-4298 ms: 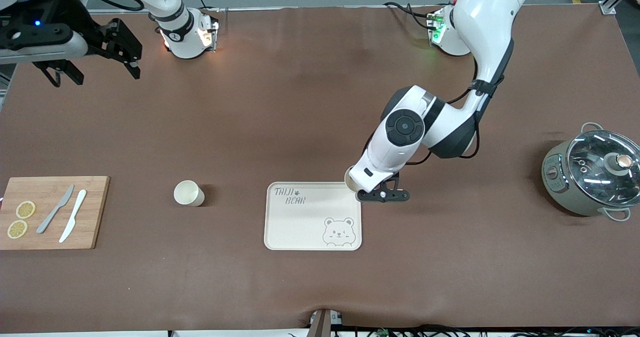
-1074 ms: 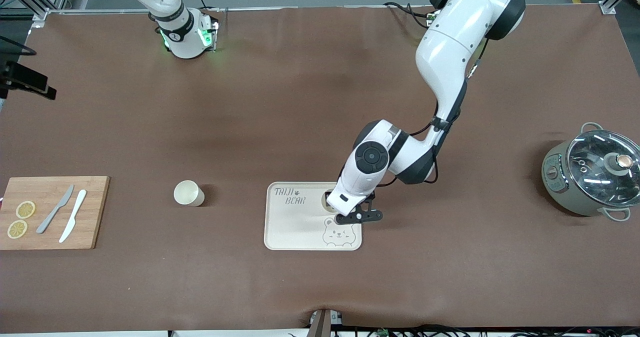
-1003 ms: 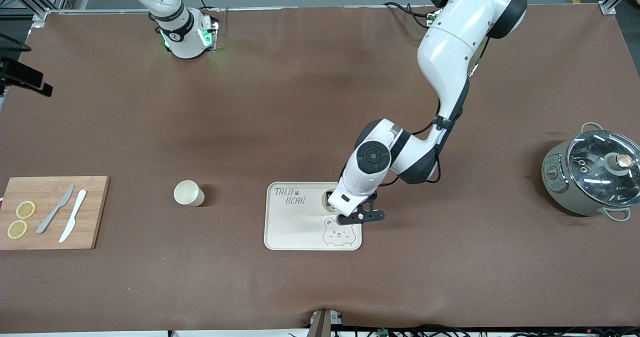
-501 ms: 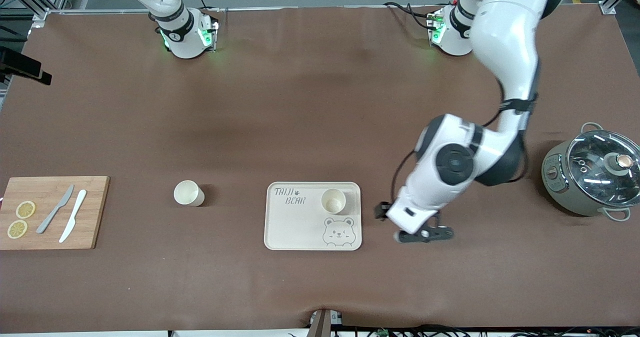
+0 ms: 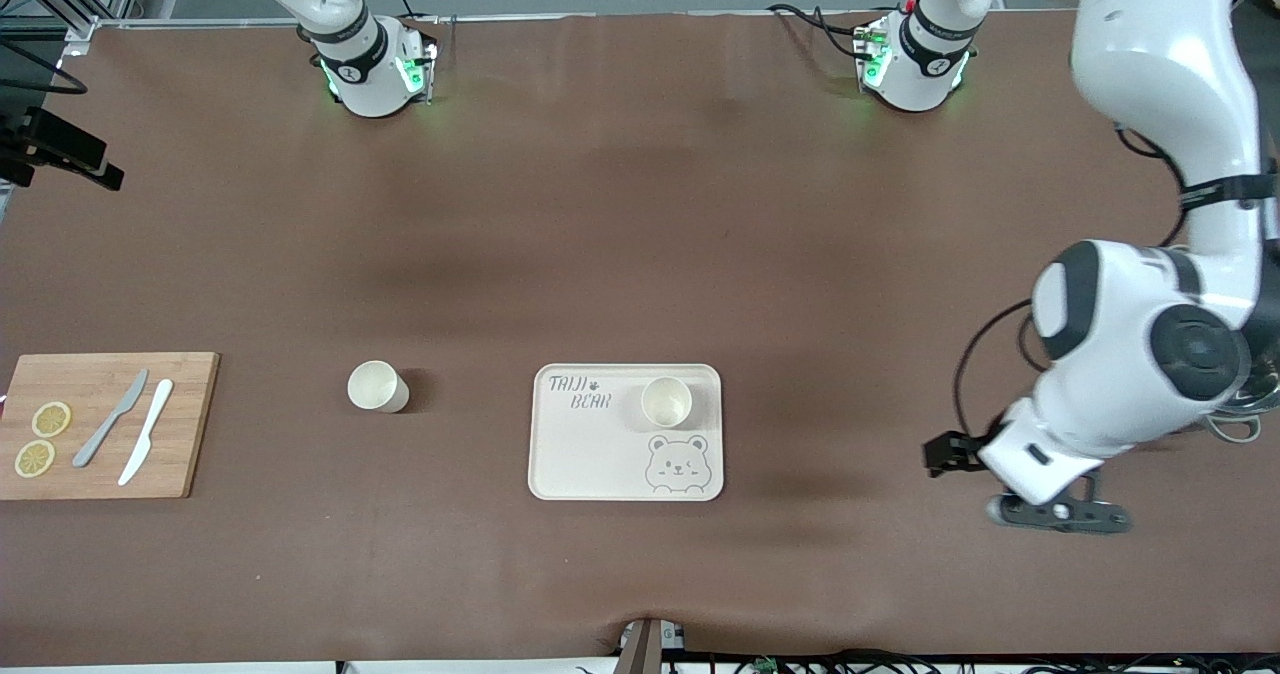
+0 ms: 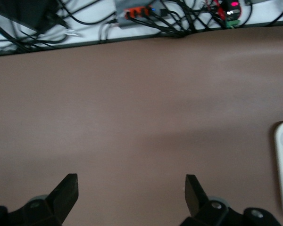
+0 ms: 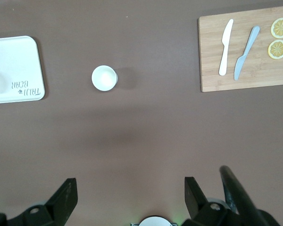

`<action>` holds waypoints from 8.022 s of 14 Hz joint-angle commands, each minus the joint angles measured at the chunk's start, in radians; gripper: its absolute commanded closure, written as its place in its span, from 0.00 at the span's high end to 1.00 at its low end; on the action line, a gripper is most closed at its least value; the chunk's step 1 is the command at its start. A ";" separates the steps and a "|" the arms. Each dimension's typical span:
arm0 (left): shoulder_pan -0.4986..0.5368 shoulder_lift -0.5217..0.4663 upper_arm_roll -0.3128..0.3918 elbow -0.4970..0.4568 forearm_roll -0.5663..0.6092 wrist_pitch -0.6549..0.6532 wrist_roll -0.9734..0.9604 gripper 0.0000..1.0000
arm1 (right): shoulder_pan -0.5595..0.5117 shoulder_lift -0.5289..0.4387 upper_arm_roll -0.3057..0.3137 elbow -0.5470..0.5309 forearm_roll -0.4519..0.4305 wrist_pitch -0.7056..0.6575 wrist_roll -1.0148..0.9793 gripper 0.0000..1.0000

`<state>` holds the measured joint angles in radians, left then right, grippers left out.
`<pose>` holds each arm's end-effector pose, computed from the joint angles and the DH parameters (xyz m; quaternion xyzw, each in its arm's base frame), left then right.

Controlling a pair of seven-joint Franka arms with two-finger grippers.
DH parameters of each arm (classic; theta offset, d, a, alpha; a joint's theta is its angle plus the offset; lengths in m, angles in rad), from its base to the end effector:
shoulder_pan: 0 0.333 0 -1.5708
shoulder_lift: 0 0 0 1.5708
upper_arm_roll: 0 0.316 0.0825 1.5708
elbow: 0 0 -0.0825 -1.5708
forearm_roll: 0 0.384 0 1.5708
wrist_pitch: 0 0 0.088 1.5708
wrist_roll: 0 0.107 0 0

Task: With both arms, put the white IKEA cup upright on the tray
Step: 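Withdraw the left gripper from the tray toward the pot, then lower the right gripper onto the other white cup and grasp it, then carry the cup with the right gripper onto the tray, then set the cup beside the first cup and open the right gripper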

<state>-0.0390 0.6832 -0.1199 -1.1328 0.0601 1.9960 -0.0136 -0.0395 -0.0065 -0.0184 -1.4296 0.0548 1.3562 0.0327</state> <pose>0.7562 -0.0897 0.4255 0.9936 -0.0654 0.0910 0.0159 0.5282 -0.0239 0.6752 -0.9983 0.0403 0.0331 0.0274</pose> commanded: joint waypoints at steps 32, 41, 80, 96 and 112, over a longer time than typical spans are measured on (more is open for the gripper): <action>-0.029 -0.696 0.049 -0.492 -0.060 -0.339 0.090 1.00 | 0.348 0.471 -0.078 -0.400 0.039 0.908 0.181 1.00; -0.016 -0.633 0.051 -0.423 -0.100 -0.347 0.098 1.00 | 0.354 0.530 -0.078 -0.400 0.033 0.986 0.165 0.86; -0.016 -0.600 0.045 -0.427 -0.089 -0.276 0.090 1.00 | 0.610 0.781 -0.074 0.087 0.028 0.879 0.035 0.00; -0.018 -0.588 0.045 -0.427 -0.089 -0.267 0.090 1.00 | 0.681 0.884 -0.072 0.196 0.025 0.885 -0.079 0.00; -0.021 -0.590 0.045 -0.426 -0.089 -0.255 0.077 1.00 | 0.684 0.861 -0.069 0.215 0.065 0.880 -0.045 1.00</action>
<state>-0.0543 0.0935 -0.0765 -1.5719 -0.0507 1.7392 0.0710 0.6490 0.8715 -0.0866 -1.2263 0.0939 2.2575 -0.0278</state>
